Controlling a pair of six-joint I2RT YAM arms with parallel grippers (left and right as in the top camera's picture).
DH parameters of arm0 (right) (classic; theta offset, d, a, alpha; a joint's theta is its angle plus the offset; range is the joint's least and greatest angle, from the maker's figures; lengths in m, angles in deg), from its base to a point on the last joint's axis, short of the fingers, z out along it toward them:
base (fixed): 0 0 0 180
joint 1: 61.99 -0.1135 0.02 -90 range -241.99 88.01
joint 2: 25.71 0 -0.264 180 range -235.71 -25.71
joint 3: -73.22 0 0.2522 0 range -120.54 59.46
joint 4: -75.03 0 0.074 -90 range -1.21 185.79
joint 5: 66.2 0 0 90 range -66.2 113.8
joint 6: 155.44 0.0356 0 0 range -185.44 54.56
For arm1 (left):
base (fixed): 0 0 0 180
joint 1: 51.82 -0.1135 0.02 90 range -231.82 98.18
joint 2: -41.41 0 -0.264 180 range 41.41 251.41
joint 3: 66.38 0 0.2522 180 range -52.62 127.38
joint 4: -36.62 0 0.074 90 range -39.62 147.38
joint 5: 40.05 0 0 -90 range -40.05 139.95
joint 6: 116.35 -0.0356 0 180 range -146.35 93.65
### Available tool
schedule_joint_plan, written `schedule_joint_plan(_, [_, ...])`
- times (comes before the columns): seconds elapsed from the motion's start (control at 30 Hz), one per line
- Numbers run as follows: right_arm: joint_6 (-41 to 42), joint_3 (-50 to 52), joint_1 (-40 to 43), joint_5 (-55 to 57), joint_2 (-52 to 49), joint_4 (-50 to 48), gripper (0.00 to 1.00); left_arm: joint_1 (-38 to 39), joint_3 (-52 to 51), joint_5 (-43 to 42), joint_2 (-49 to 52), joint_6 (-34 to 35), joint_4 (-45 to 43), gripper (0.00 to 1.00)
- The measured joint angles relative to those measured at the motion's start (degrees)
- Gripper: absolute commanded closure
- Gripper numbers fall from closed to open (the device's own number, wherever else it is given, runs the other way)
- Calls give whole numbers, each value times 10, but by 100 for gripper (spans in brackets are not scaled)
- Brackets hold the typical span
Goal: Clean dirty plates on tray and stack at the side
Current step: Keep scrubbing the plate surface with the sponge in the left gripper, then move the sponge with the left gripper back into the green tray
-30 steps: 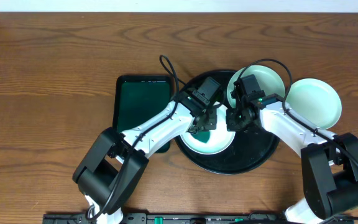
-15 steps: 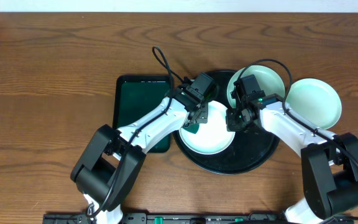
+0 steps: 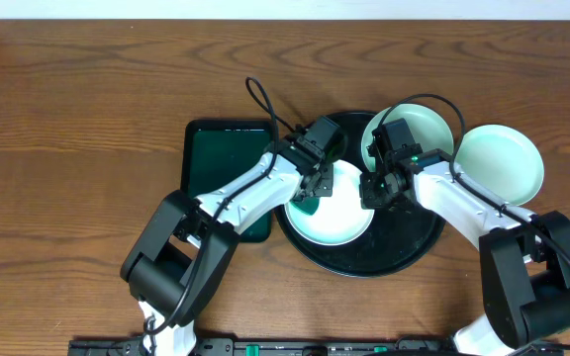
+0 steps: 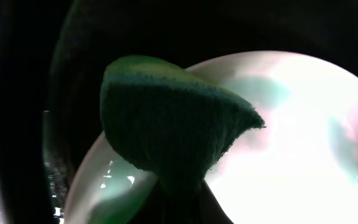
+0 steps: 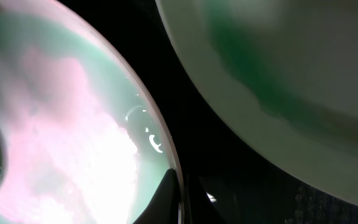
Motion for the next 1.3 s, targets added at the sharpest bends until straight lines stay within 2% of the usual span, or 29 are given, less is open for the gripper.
schedule_joint_plan(0.33, [0,0,0,0,0,0,99,2,0,-125,-10,6,2,92])
schedule_joint_plan(0.47, [0,0,0,0,0,0,99,3,0,-148,-63,6,15,92])
schedule_joint_plan(0.7, [0,0,0,0,0,0,99,-42,3,-72,-161,6,102,93])
schedule_joint_plan(0.93, [0,0,0,0,0,0,99,-149,3,19,-168,-16,190,92])
schedule_joint_plan(1.1, [0,0,0,0,0,0,99,-220,-4,40,-168,-40,193,92])
schedule_joint_plan(1.3, [0,0,0,0,0,0,99,-259,-57,49,-168,-50,155,92])
